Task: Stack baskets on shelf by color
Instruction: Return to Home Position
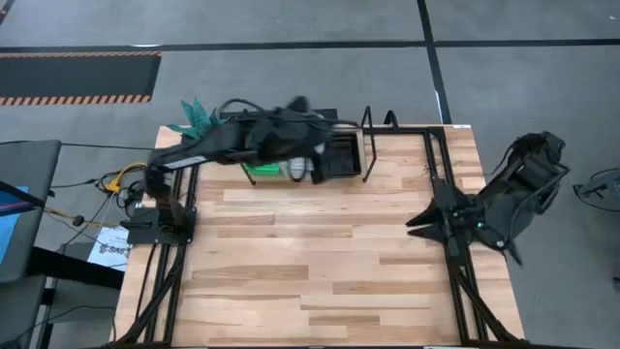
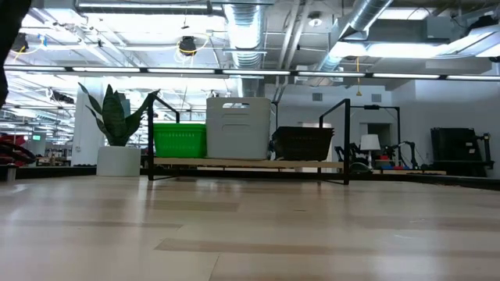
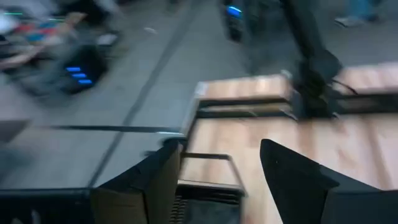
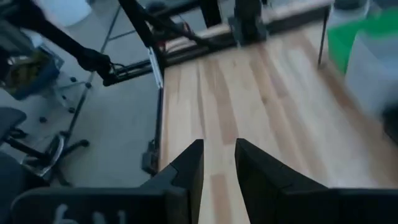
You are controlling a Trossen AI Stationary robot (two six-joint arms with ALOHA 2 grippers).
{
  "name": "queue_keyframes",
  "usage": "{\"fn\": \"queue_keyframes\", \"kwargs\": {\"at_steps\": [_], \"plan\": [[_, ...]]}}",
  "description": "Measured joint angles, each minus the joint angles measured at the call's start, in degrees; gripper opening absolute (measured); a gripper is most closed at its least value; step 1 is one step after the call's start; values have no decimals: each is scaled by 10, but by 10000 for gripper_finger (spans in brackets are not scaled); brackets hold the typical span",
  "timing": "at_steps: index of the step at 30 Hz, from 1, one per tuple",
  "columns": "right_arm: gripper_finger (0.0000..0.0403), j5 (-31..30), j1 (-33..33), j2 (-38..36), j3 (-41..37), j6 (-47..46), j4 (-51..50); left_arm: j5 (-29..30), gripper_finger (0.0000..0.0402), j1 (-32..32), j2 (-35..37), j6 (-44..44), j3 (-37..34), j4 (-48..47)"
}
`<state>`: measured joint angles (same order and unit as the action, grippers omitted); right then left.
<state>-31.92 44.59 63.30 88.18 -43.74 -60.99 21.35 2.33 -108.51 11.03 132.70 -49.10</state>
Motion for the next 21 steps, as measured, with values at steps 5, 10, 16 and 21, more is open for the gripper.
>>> {"fn": "queue_keyframes", "kwargs": {"at_steps": [5,10,16,21], "plan": [[118,-71,13,-44,-26,79,10,49,213,-26,71,-75,-3,-72],[118,-128,3,-169,-136,83,40,-6,213,-59,143,-95,-34,-116],[118,-144,3,-379,-371,108,233,18,213,-106,273,-137,-226,-41],[118,-132,3,-563,-576,198,473,52,213,-156,427,-185,-495,146]]}}
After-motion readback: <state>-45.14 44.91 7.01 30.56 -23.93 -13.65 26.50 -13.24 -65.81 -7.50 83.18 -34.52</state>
